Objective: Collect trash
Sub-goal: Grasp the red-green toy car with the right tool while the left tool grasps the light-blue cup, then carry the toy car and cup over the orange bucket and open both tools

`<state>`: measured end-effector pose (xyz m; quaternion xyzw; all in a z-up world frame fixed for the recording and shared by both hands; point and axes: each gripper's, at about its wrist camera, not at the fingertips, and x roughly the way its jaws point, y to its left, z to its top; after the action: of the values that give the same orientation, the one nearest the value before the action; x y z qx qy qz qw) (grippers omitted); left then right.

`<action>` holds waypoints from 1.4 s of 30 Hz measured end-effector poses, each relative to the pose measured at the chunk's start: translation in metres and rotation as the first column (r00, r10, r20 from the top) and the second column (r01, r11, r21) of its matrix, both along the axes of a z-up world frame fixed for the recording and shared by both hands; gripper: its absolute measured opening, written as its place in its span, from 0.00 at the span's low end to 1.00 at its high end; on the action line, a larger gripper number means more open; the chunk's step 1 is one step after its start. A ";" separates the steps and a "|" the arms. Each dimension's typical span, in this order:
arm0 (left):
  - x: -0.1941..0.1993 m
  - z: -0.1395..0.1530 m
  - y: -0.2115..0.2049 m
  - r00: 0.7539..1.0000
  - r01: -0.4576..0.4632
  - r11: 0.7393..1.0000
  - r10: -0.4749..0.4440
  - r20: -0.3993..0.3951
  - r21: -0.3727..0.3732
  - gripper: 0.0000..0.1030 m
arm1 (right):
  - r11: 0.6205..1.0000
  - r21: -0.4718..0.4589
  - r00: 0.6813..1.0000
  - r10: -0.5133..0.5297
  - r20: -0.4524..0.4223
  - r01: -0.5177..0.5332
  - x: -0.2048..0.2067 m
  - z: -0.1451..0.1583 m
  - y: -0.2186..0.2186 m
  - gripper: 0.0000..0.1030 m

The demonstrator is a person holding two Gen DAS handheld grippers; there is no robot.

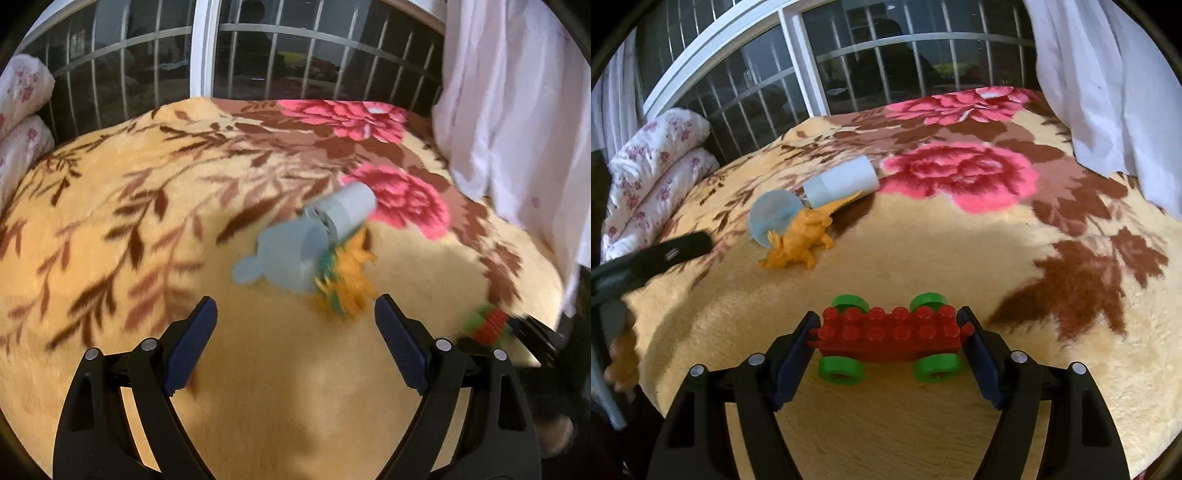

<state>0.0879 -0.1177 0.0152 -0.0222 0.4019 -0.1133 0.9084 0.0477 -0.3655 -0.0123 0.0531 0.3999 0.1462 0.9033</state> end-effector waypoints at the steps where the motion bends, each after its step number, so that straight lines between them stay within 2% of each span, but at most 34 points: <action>1: 0.005 -0.001 -0.003 1.000 -0.004 1.000 0.004 -0.002 0.014 0.82 | 1.000 0.003 1.000 -0.001 0.004 0.001 -0.001 0.001 -0.002 0.72; 5: 0.030 -0.012 -0.013 0.999 -0.042 0.993 0.042 0.002 0.110 0.82 | 0.999 0.034 1.000 -0.002 0.002 0.002 -0.001 0.003 -0.007 0.72; 8: 0.043 -0.018 -0.016 0.998 -0.054 0.988 0.055 -0.001 0.144 0.82 | 0.999 0.049 1.000 -0.003 -0.003 0.003 0.000 0.003 -0.009 0.72; 9: 0.049 -0.020 -0.017 0.998 -0.059 0.987 0.061 -0.005 0.150 0.79 | 0.999 0.053 1.000 -0.003 -0.005 0.003 0.001 0.003 -0.009 0.72; 10: 0.053 -0.021 -0.017 0.998 -0.065 0.986 0.067 -0.008 0.154 0.73 | 0.998 0.059 1.000 0.000 -0.007 0.001 0.002 0.002 -0.009 0.72; 11: 0.057 -0.023 -0.018 0.997 -0.066 0.985 0.069 -0.017 0.158 0.58 | 0.998 0.062 1.000 0.002 -0.008 -0.001 0.002 0.002 -0.009 0.72; 12: 0.061 -0.025 -0.018 0.997 -0.062 0.985 0.068 -0.032 0.158 0.37 | 0.998 0.064 1.000 0.003 -0.007 -0.003 0.003 0.003 -0.009 0.72; 13: 0.067 -0.029 -0.018 0.996 -0.059 0.986 0.069 -0.056 0.157 0.26 | 0.998 0.065 1.000 0.005 -0.007 -0.005 0.003 0.003 -0.008 0.72; 16: 0.071 -0.032 -0.012 0.992 -0.097 0.982 0.108 -0.063 0.162 0.18 | 0.998 0.069 1.000 0.011 -0.005 -0.010 0.004 0.003 -0.007 0.72; 17: 0.070 -0.030 -0.009 0.991 -0.108 0.982 0.118 -0.056 0.155 0.12 | 0.998 0.069 1.000 0.011 -0.004 -0.011 0.004 0.003 -0.006 0.72; 19: 0.064 -0.023 0.000 0.992 -0.118 0.985 0.123 -0.038 0.124 0.12 | 0.997 0.071 1.000 0.012 -0.001 -0.012 0.004 0.003 -0.006 0.72; 26: 0.024 0.018 0.027 0.990 -0.122 0.988 0.114 0.080 0.096 0.11 | 0.995 0.091 0.999 0.035 0.025 -0.037 0.000 0.008 -0.003 0.72; 31: -0.024 0.039 0.037 0.988 -0.074 0.993 0.060 0.145 0.089 0.11 | 0.988 0.112 0.991 0.096 0.090 -0.106 -0.012 0.016 0.010 0.72; 36: -0.074 0.046 0.039 0.982 -0.032 0.996 0.016 0.187 0.084 0.11 | 0.975 0.062 0.963 0.201 0.180 -0.215 -0.040 0.025 0.036 0.72; 42: -0.139 0.038 0.049 0.982 0.023 0.999 -0.031 0.187 0.042 0.11 | 0.961 0.081 0.948 0.242 0.205 -0.263 -0.093 0.022 0.048 0.72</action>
<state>-0.0507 -0.0682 0.0530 0.0121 0.3170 -0.1192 0.9408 -0.0458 -0.3175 0.0098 0.0353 0.3055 0.2866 0.9073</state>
